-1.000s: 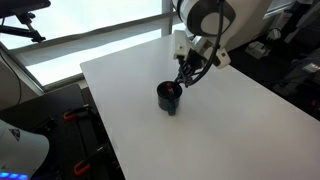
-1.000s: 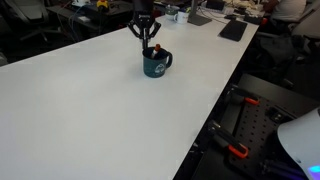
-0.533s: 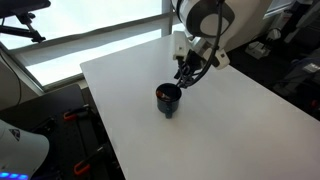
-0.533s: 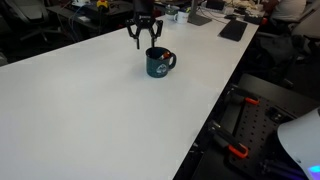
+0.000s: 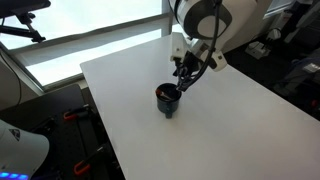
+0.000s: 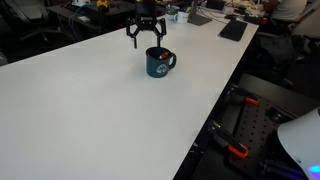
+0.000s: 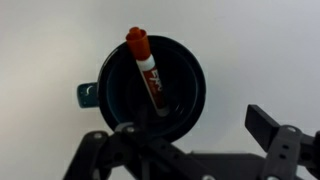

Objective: Remove the marker from the mug cup

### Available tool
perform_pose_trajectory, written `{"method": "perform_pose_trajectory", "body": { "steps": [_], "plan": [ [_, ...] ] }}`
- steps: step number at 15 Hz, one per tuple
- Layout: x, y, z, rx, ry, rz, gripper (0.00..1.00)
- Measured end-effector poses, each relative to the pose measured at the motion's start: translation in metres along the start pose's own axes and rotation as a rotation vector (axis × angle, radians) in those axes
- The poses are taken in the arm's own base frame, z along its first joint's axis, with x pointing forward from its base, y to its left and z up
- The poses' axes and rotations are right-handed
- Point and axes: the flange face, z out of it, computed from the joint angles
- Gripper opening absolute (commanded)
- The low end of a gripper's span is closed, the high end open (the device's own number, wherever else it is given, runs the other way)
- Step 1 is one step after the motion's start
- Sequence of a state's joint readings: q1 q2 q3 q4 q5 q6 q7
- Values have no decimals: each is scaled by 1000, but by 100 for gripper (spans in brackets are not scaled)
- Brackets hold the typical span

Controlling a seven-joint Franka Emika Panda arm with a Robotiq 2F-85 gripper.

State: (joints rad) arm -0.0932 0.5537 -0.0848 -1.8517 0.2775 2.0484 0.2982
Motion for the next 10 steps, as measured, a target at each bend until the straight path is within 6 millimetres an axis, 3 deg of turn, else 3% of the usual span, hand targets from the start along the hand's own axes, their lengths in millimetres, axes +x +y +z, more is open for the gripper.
{"method": "perform_pose_trajectory", "body": {
  "steps": [6,8,10],
  "plan": [
    [-25,23,-2,-1,-23,36,100],
    [-29,36,-5,5,-28,66,96],
    [-31,51,-6,15,-33,97,83]
  ]
}}
